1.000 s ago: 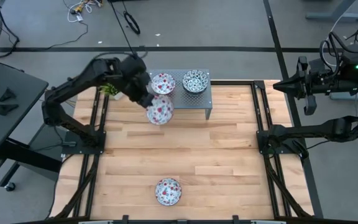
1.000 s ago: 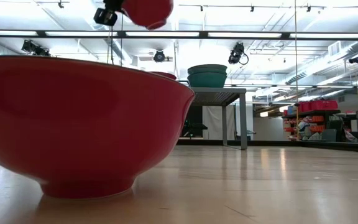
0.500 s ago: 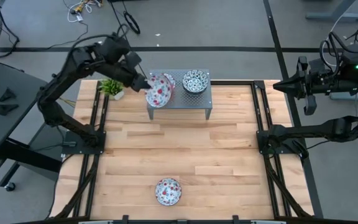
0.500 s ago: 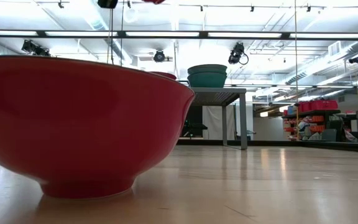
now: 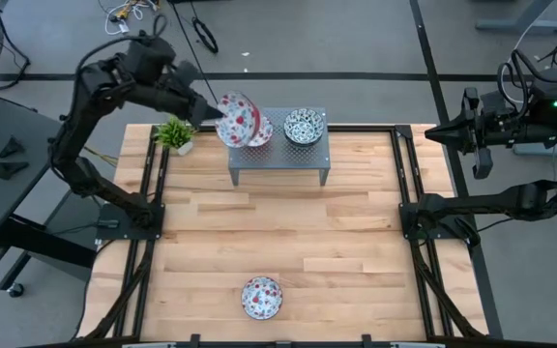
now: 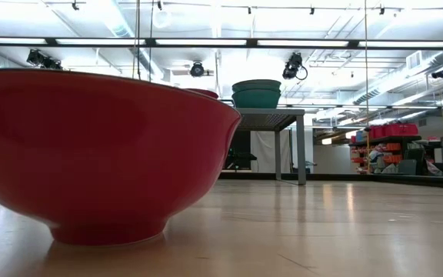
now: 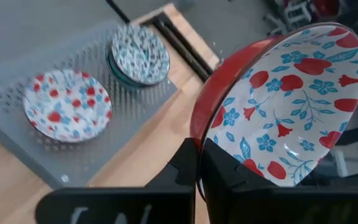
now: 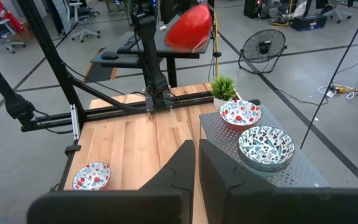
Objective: Pick & Place Mini bowls
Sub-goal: Stack the top red and white patterned bowl on top of the other red and white patterned bowl on the shelf
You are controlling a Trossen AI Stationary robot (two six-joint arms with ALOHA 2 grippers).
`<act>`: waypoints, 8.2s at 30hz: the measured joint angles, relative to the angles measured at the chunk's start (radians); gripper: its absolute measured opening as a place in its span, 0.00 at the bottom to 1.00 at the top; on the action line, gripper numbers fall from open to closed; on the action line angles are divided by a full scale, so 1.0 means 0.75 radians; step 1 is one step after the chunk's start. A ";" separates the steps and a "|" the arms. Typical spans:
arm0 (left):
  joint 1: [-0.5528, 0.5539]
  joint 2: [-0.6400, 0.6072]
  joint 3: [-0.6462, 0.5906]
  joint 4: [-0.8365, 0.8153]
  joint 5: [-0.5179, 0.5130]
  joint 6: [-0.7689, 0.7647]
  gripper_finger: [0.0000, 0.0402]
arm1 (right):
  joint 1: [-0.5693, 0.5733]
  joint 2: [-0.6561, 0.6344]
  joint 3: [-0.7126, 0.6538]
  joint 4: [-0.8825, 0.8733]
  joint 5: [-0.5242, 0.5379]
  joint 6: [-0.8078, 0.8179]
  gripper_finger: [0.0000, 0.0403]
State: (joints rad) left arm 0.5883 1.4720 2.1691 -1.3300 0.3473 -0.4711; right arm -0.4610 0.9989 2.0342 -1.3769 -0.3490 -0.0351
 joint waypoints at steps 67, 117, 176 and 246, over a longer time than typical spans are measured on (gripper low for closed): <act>0.362 0.628 0.029 -0.198 0.103 0.296 0.02 | 0.000 0.000 0.000 0.000 0.000 0.000 0.06; 0.334 0.786 0.029 -0.266 0.004 0.330 0.19 | 0.000 0.000 0.000 0.000 0.000 0.000 0.06; 0.317 0.769 0.244 -0.143 0.067 0.681 0.31 | 0.000 0.000 0.000 0.000 0.000 0.000 0.06; 0.212 0.796 0.237 -0.177 -0.154 0.822 0.00 | 0.000 0.000 0.000 0.000 0.000 0.000 0.06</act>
State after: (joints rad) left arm 0.7475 2.0689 2.3466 -1.4628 0.2321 0.1455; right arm -0.4613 0.9990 2.0342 -1.3766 -0.3491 -0.0353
